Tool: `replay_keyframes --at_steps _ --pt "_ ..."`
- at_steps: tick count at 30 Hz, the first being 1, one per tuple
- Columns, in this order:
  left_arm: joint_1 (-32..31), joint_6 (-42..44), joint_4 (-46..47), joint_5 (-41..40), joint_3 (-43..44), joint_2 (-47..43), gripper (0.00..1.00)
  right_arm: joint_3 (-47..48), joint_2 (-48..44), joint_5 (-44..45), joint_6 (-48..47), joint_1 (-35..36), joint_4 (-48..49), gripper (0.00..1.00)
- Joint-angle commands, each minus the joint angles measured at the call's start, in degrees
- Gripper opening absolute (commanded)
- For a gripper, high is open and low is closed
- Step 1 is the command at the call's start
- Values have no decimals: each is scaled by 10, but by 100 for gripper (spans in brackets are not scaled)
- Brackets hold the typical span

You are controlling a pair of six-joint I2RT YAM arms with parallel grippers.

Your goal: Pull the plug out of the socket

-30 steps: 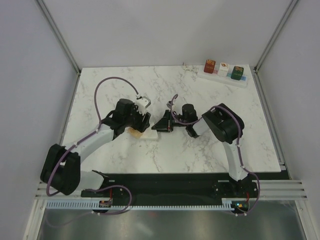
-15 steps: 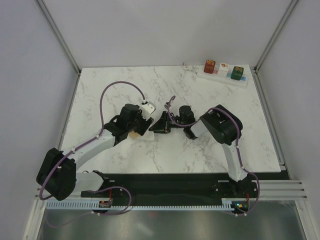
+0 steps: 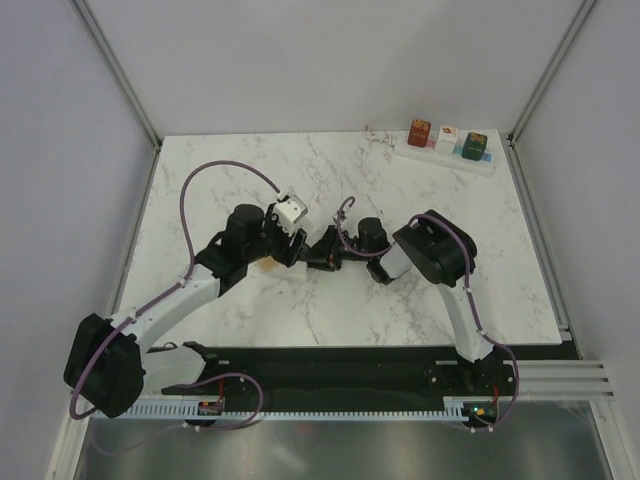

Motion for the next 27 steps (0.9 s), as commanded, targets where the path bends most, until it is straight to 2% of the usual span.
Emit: replay_keyframes --at_steps 1,6,8,13,16,18,19,23,25,27 --pt "40 -82 85 107 9 -10 2 -3 9 15 46 -8 82 0" --pt "39 -73 60 61 30 12 2 -6 -7 20 14 -7 50 0" --pt "47 -101 29 -9 70 42 2 -12 -21 24 -9 -7 25 0" --pt "110 -216 -122 -20 228 162 2 -27 -43 37 -37 -5 -6 0" --pt "111 -233 -164 -17 313 248 2 -27 -54 43 -58 -2 -27 0" --pt "114 -247 -197 20 356 310 2 -27 -56 44 -63 -4 -35 0" --pt "118 -253 -206 73 395 332 2 -27 -56 44 -63 -2 -35 0" --pt "140 -305 -204 225 457 416 2 -27 -55 39 -62 -2 -24 0" --pt "147 -335 -204 272 490 468 4 -28 -56 38 -59 -2 -18 0" --pt "149 -354 -203 273 504 497 9 -29 -55 38 -58 -3 -13 0"
